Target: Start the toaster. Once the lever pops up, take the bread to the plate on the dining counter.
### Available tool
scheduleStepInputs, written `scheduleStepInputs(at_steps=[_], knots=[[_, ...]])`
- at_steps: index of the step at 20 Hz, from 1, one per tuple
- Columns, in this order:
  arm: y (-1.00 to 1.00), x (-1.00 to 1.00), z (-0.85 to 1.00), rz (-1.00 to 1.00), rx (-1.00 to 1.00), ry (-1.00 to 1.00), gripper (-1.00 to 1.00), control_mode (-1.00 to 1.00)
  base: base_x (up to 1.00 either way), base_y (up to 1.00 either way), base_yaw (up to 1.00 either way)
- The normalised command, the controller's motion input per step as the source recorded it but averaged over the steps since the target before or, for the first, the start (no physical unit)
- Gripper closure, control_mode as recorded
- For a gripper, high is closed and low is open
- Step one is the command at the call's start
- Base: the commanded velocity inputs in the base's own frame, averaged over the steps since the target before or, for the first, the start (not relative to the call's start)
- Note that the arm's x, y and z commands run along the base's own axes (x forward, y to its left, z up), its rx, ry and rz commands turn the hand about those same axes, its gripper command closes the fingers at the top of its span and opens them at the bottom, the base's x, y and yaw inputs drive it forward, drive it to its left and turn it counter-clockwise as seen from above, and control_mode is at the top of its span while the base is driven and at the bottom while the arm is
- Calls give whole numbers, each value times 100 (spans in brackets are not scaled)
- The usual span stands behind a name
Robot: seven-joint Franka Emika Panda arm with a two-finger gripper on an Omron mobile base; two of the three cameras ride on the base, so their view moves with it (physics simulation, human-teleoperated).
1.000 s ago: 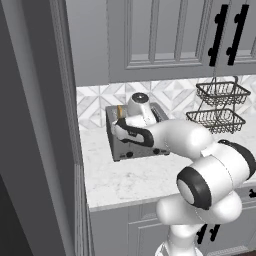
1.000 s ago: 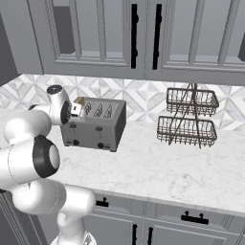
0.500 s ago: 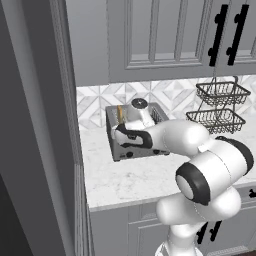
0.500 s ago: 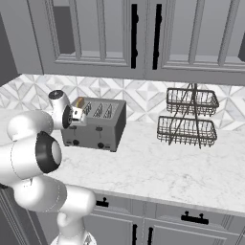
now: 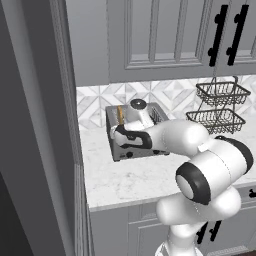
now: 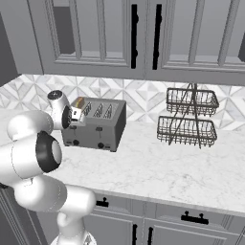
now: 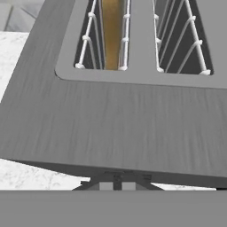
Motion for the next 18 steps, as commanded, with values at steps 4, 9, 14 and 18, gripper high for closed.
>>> scheduleStepInputs(at_steps=[4,9,14,18], knots=[[0,0,-58,0,0,0,100,-100,0,0,0],[0,0,-58,0,0,0,100,-100,0,0,0],[-6,-10,-47,-1,0,3,100,-100,0,0,0],[-30,-9,-31,-7,0,6,100,-100,0,0,0]])
